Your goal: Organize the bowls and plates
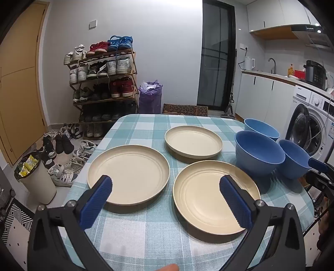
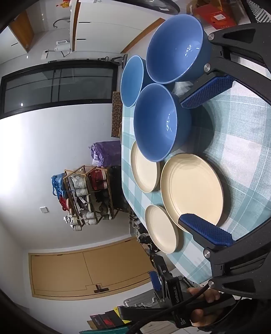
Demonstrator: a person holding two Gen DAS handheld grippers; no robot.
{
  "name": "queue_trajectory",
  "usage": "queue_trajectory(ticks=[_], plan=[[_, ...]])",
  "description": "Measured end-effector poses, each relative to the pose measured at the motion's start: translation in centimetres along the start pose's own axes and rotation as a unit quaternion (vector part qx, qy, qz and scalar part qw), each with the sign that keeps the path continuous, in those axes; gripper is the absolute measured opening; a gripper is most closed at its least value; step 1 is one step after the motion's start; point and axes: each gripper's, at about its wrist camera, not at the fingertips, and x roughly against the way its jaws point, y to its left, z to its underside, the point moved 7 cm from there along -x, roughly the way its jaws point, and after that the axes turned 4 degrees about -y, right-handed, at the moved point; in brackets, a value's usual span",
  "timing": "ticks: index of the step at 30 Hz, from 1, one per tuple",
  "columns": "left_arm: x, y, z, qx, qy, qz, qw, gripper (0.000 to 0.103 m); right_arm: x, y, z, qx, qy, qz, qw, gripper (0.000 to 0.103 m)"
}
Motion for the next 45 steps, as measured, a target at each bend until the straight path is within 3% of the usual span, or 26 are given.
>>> queue_trajectory(ticks=[45], plan=[[0.35, -0.25, -0.19, -0.007, -0.002, -0.001, 1.0000, 0.103, 0.19, 0.03, 0.13, 0.004, 0.001, 0.003, 1.000, 0.103]])
